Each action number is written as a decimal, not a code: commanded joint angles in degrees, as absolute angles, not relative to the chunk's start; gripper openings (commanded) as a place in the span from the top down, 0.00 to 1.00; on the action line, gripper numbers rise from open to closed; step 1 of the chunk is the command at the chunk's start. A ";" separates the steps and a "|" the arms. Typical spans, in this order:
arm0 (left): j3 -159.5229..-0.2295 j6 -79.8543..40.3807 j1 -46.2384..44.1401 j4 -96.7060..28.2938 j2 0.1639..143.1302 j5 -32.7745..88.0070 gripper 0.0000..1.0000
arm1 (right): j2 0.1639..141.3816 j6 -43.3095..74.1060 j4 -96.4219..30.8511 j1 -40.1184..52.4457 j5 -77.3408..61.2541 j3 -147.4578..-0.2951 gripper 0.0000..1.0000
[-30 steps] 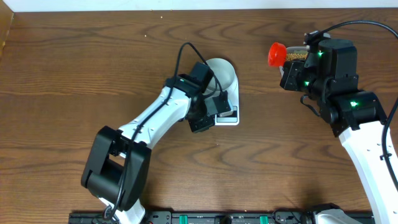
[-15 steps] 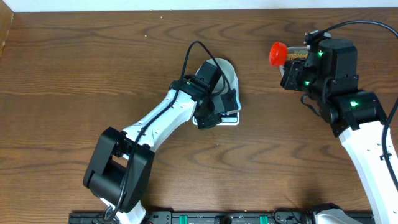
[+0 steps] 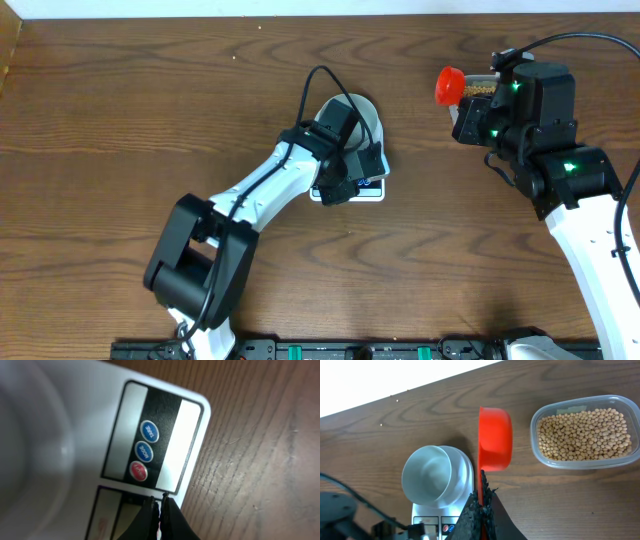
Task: Scoop item into bowl and weigh 50g on scale
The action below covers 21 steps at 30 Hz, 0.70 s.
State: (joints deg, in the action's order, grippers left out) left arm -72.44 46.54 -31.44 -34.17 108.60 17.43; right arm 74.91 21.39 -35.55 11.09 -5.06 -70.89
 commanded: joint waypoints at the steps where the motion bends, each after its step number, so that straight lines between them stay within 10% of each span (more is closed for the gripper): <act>1: -72.10 47.07 -31.42 -34.11 109.75 17.08 0.93 | 74.91 20.49 -35.48 10.74 -3.95 -72.31 0.99; 21: -72.10 44.88 -31.42 -30.02 110.63 17.04 0.92 | 74.91 20.51 -35.57 10.74 -3.97 -72.31 0.99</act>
State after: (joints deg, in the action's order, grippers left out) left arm -72.44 46.30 -31.44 -30.44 109.75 17.43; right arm 74.91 21.39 -35.55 11.09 -4.60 -70.89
